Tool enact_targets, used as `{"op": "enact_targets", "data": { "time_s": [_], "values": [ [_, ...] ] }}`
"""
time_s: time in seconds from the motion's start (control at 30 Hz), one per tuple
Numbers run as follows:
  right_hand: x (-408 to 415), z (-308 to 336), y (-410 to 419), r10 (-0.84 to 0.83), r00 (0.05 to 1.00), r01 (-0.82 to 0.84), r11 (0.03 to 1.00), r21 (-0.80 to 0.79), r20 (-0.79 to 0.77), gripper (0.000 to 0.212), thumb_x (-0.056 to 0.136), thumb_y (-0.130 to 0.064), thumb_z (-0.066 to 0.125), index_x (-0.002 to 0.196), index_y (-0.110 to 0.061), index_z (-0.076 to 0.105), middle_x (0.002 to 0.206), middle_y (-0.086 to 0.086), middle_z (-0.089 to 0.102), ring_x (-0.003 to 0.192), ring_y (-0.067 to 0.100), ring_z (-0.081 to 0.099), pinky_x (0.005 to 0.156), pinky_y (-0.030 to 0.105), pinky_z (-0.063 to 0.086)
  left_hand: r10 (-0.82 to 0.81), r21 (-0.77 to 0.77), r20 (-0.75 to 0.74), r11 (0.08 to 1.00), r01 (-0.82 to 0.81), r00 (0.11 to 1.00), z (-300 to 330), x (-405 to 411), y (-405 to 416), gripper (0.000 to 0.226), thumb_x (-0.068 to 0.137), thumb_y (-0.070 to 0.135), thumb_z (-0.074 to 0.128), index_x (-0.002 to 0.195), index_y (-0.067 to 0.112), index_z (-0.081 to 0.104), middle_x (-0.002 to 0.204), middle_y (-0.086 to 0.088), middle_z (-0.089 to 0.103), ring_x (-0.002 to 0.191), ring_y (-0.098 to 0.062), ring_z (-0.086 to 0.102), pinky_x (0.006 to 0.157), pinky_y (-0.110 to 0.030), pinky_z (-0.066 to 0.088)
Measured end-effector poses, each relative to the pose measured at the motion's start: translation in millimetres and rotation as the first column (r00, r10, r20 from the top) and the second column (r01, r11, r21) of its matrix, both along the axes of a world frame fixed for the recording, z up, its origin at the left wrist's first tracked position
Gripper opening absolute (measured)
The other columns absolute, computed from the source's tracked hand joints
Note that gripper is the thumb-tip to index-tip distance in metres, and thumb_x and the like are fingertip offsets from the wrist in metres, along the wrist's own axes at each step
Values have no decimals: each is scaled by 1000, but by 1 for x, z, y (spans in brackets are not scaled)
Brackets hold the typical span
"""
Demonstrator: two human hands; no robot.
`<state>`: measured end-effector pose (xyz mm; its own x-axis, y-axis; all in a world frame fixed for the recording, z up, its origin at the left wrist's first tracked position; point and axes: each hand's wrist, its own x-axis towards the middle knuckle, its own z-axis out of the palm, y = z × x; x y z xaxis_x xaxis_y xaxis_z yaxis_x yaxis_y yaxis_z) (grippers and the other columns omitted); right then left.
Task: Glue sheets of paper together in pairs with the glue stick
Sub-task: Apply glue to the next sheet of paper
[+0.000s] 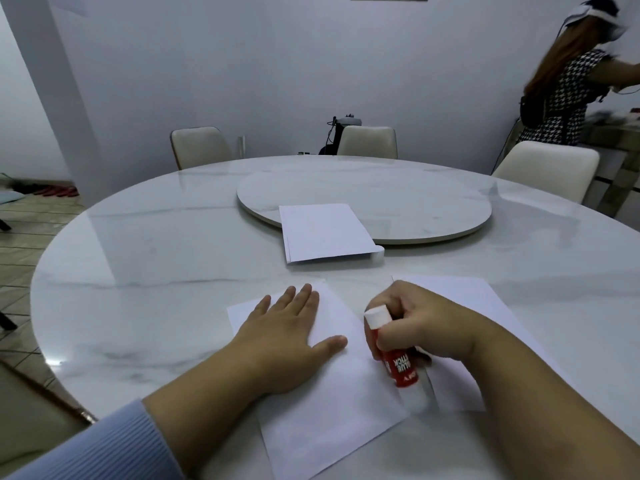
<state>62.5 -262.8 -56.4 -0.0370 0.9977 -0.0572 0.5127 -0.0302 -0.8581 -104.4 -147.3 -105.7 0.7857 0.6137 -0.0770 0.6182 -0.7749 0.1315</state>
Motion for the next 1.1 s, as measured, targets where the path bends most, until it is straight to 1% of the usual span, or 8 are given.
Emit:
{"op": "enact_targets", "data": {
  "time_s": [0.07,0.23,0.33,0.5,0.57,0.7,0.9,1.1],
  "values": [
    [5,1,1,4,972,20,995,101,-233,16,50,-22,57,54,-9,65,51,8,60,39,21,48,36,15,32,-32,-47,-51,998,30,998,9,-1,3,82,85,68,24,148,27,-8,157,10,-15,143,-8,-15,118,-38,-5],
    [28,-1,5,-194,643,528,814,244,-741,21,69,-18,47,58,-16,64,54,4,63,47,17,52,51,21,27,-198,-177,-296,973,150,934,51,-10,28,65,93,45,40,143,47,-1,152,9,-28,139,-22,-28,114,-48,-8],
    [29,-5,11,-314,630,669,683,292,-710,17,79,-15,47,68,-9,59,49,0,62,36,15,44,38,17,32,68,-42,-19,997,-69,997,38,-6,19,58,97,46,25,148,26,5,159,-1,-8,145,-23,-12,116,-43,-3],
    [23,-10,16,-494,670,730,575,370,-553,12,80,-14,53,73,-7,60,46,-1,59,37,16,48,37,26,39,-125,-120,-225,988,100,966,25,-6,5,53,97,41,23,142,50,-4,155,10,-23,140,-22,-26,112,-55,-14],
    [18,-12,17,-471,728,679,601,422,-498,9,74,-16,54,73,-10,61,52,0,63,39,17,50,38,27,42,-223,-160,-222,969,189,949,31,-6,6,54,96,36,26,138,57,-1,153,15,-25,139,-17,-29,111,-53,-17],
    [5,-20,21,-429,833,550,709,441,-349,12,71,-18,59,80,-16,65,70,7,72,54,16,59,52,30,51,-100,-84,5,991,100,995,16,1,-13,59,95,48,21,147,33,-2,157,12,-11,143,-6,-14,117,-38,-10],
    [-3,-30,28,-421,896,442,812,381,-142,14,73,-32,59,85,-29,64,82,-3,74,70,12,66,74,37,54,-68,-22,-9,997,68,998,6,0,-18,67,93,55,17,147,27,-10,156,12,-16,142,-5,-17,117,-34,-8],
    [-4,-17,18,-368,925,377,844,381,-99,13,64,-21,57,73,-17,66,71,6,72,58,17,63,52,33,50,-69,-52,-46,996,67,997,12,0,-15,68,93,54,22,148,29,-8,156,13,-15,142,-5,-14,118,-35,-6]
  ]
}}
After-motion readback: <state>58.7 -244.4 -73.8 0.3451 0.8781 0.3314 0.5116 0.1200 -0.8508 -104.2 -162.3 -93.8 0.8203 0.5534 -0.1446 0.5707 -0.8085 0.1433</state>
